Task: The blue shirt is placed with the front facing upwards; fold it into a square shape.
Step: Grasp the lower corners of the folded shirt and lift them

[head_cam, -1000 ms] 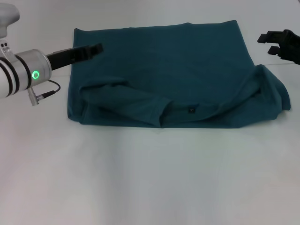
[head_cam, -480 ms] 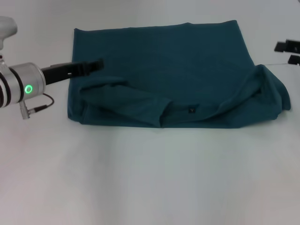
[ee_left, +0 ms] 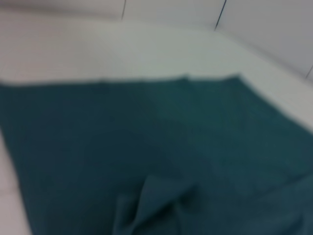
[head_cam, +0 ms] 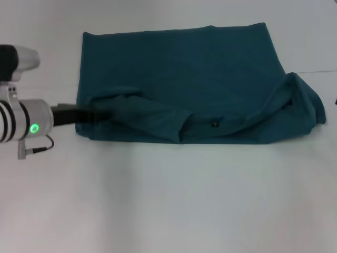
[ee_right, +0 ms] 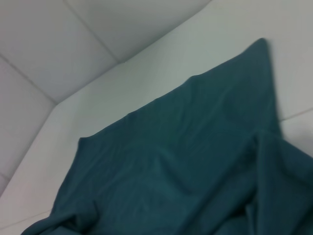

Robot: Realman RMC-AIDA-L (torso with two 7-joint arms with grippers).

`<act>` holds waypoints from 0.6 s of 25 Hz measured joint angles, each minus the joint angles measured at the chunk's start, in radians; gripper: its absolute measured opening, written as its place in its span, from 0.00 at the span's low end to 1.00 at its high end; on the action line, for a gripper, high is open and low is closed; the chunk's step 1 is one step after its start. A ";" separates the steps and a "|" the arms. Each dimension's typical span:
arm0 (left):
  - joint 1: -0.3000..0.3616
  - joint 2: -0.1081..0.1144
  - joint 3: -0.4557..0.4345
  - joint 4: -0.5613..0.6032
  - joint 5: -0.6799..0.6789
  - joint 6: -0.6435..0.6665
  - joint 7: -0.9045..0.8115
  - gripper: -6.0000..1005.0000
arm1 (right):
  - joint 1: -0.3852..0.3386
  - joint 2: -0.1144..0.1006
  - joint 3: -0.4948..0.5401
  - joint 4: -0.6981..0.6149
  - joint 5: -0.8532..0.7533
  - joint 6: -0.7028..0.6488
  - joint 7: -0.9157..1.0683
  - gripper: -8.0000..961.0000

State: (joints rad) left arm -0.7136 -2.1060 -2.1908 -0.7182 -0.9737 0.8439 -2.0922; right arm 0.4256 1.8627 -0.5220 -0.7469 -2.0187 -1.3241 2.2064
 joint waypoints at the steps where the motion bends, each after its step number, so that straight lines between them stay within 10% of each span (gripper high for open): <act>1: -0.005 -0.005 0.000 0.000 0.044 -0.003 -0.034 0.60 | -0.003 0.003 0.006 0.003 -0.001 0.000 -0.004 0.83; 15: -0.007 -0.041 0.001 -0.018 0.284 -0.087 -0.213 0.61 | 0.011 0.014 0.003 0.007 -0.006 0.011 -0.014 0.83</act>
State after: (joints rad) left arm -0.7210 -2.1474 -2.1901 -0.7361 -0.6895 0.7572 -2.3048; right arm 0.4364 1.8763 -0.5192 -0.7403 -2.0249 -1.3131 2.1927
